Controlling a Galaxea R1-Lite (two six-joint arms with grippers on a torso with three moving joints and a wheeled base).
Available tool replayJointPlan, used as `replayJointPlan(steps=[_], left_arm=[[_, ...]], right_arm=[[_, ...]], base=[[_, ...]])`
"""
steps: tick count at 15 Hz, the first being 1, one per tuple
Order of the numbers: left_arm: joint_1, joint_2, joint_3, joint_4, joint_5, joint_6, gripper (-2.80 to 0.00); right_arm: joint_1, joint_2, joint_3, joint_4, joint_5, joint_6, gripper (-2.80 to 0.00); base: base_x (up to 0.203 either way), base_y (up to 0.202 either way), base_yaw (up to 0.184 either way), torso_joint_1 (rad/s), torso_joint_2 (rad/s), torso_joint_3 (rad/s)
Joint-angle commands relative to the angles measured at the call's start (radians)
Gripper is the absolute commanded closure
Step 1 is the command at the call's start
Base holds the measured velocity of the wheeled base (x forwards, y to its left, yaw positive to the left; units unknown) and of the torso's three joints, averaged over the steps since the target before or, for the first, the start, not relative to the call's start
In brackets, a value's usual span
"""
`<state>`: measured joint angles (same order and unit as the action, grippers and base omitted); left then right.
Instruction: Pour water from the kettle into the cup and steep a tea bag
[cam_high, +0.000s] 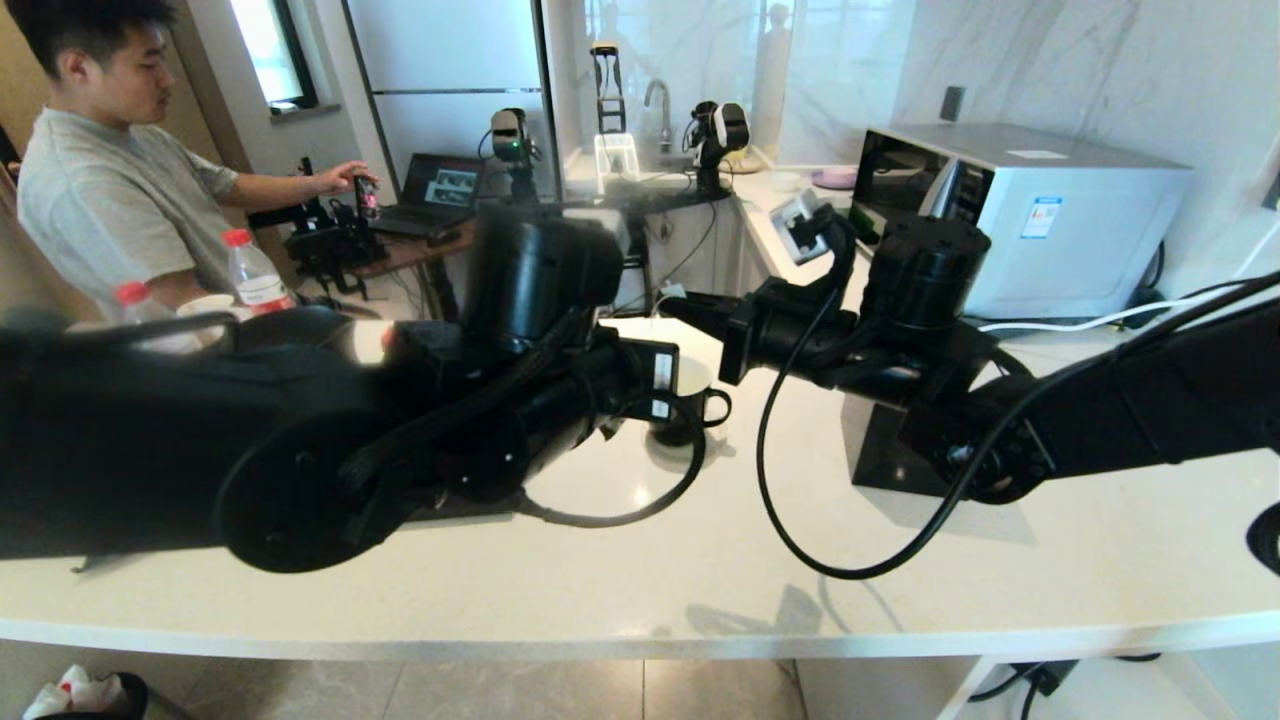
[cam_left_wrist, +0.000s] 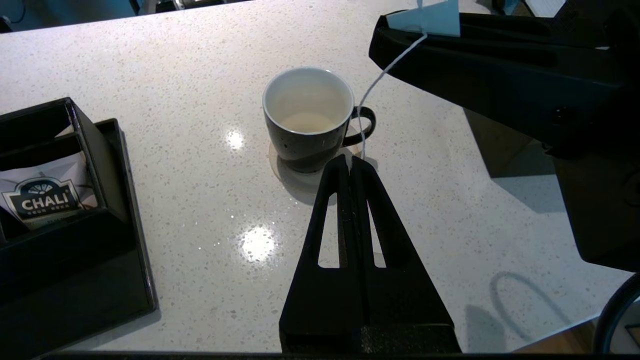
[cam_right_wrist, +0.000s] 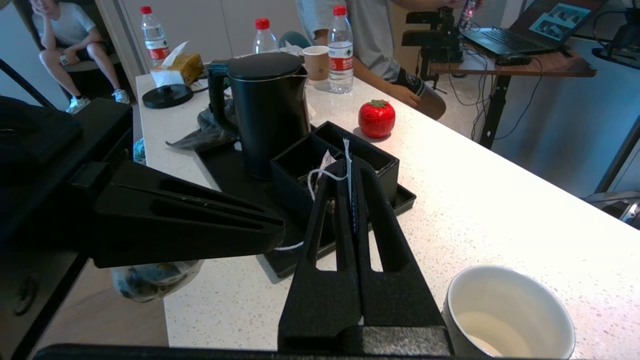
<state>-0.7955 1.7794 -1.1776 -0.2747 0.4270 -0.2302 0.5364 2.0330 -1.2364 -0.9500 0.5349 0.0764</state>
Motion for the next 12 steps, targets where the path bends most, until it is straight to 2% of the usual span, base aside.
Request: replayJointPlan(steps=[1,8,9,12], left_arm=[[0.001,0.007,-0.008,-0.001,0.002,-0.001,0.00],[0.001,0.009,-0.005,0.000,0.006,-0.001,0.00],[0.001,0.009,-0.005,0.000,0.006,-0.001,-2.80],[0.001,0.008,0.001,-0.001,0.018,-0.004,-2.80]], right_arm=[[0.001,-0.002,0.000,-0.007,0.004,0.000,0.00],[0.001,-0.002,0.005,-0.009,0.004,0.000,0.00],[0.001,-0.002,0.005,-0.009,0.004,0.000,0.00],[0.001,-0.002,0.006,-0.007,0.004,-0.001,0.00]], base=[[0.000,0.000,0.000,0.000,0.00,0.000],[0.000,0.000,0.000,0.000,0.00,0.000],[0.000,0.000,0.000,0.000,0.00,0.000],[0.000,0.000,0.000,0.000,0.00,0.000]])
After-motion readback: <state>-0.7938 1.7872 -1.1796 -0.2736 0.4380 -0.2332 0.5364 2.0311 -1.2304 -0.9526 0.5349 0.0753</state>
